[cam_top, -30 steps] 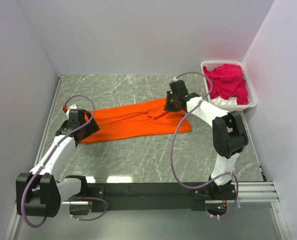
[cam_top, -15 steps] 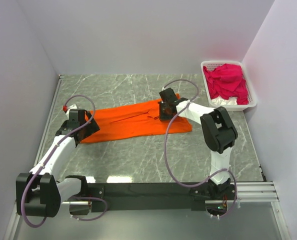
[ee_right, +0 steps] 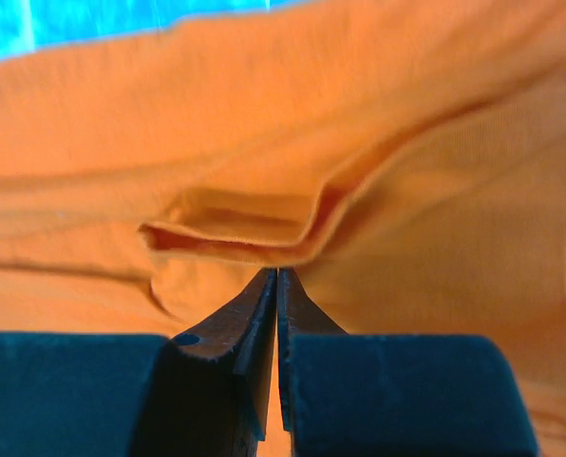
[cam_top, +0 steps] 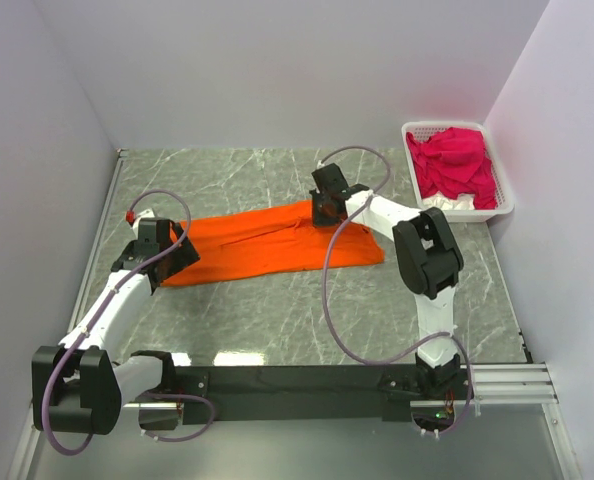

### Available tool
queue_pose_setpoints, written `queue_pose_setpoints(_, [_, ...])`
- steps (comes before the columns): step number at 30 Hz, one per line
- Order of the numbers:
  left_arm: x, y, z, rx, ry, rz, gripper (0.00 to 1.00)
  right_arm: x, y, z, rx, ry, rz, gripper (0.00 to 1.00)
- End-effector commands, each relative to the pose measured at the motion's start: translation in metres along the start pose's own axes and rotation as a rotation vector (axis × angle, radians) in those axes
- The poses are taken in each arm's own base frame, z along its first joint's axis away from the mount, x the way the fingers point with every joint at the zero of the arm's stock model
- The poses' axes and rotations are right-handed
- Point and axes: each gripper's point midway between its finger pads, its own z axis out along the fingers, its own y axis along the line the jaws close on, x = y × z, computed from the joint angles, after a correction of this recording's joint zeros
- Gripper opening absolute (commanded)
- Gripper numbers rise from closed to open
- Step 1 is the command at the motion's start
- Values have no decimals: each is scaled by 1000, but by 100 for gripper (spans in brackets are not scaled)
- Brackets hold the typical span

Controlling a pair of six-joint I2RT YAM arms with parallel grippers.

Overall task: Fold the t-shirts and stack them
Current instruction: Fold the tshirt

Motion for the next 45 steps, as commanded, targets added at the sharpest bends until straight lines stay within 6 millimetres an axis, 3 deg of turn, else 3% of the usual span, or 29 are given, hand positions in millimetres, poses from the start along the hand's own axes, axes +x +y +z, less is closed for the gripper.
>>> queue_pose_setpoints(1, [-12,-4,-3,7,-40,5,96,-23,4,6,15,-45,-8,10])
queue_pose_setpoints(3, [-11,-3,-3,5,-38,6,96,-40,10,7,1,-75,-3,11])
queue_pose_setpoints(5, [-11,-4,-3,10,-37,8,96,-42,13,15,-1,-61,-1,13])
queue_pose_setpoints(8, [-8,-5,-2,14,-26,8,96,-60,23,10,-26,-82,13,15])
queue_pose_setpoints(11, [-6,-7,0,22,-9,0,96,-71,26,-15,-40,-125,43,19])
queue_pose_setpoints(12, [-6,-8,0,23,-7,-9,96,-61,18,-17,-32,-115,58,21])
queue_pose_setpoints(13, [-6,-8,1,19,-5,-21,96,-68,19,-37,-47,-150,89,22])
queue_pose_setpoints(14, [-6,-6,3,19,5,-41,96,-66,14,-44,-50,-156,113,24])
queue_pose_setpoints(15, [-6,-4,6,9,16,-65,95,-41,2,-42,-33,-113,138,26])
queue_pose_setpoints(16, [-8,-2,7,2,21,-82,94,-51,-4,-60,-52,-159,193,27])
queue_pose_setpoints(17, [-7,4,13,-24,39,-101,92,-45,-11,-63,-54,-159,220,29])
queue_pose_setpoints(18, [-11,9,16,-45,39,-132,91,-17,-22,-59,-52,-104,248,29])
queue_pose_setpoints(19, [-17,9,18,-50,34,-144,90,-24,-32,-70,-67,-139,296,29])
queue_pose_setpoints(24, [-21,15,39,-109,74,-193,78,27,-68,-66,-71,-49,400,29])
queue_pose_setpoints(26, [-13,24,49,-155,113,-204,71,36,-85,-64,-59,-41,454,29])
queue_pose_setpoints(27, [-8,25,52,-159,137,-218,70,50,-91,-61,-56,-24,477,28])
queue_pose_setpoints(31, [20,37,63,-200,241,-236,66,80,-119,-54,13,27,540,27])
queue_pose_setpoints(35, [43,44,61,-222,315,-264,61,87,-122,-51,-1,51,581,27])
queue_pose_setpoints(39, [62,54,50,-245,345,-298,61,77,-131,-58,77,38,612,27])
queue_pose_setpoints(42, [60,51,39,-215,328,-314,64,67,-134,-69,98,5,590,27])
queue_pose_setpoints(45, [42,48,23,-180,257,-305,78,59,-126,-83,116,-33,541,29])
